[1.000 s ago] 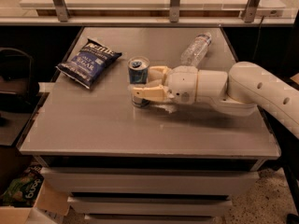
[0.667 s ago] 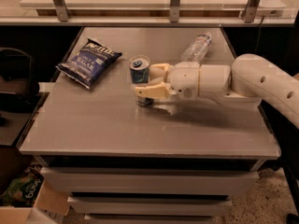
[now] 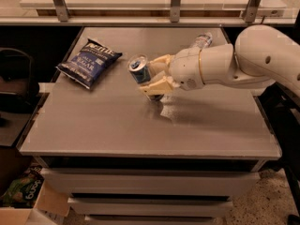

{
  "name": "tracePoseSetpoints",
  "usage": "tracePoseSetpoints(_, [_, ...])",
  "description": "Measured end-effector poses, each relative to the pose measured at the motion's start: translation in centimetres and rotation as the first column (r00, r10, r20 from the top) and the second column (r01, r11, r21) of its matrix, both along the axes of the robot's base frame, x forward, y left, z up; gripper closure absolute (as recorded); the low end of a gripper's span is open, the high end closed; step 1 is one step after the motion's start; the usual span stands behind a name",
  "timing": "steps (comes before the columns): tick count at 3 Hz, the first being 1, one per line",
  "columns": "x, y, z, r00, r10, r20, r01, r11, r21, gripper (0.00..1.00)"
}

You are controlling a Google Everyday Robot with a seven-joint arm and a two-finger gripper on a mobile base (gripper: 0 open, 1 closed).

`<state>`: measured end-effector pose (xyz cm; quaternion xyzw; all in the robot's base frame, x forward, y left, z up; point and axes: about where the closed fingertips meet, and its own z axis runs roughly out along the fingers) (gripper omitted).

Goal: Knock redbull can over

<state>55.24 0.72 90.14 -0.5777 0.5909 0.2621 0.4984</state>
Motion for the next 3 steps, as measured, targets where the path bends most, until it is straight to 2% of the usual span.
tracePoseSetpoints(1, [0.27,-0.38,-0.03,0.9992,0.017,0.036,-0.012,0.990,-0.140,1.00])
tracePoseSetpoints(2, [0.53,-0.26,-0.28,0.9963,0.058,0.063,-0.038,0.958,-0.284,1.00])
tracePoseSetpoints(3, [0.70,0.18,-0.70,0.9892,0.110,0.096,-0.058,0.897,-0.438,1.00])
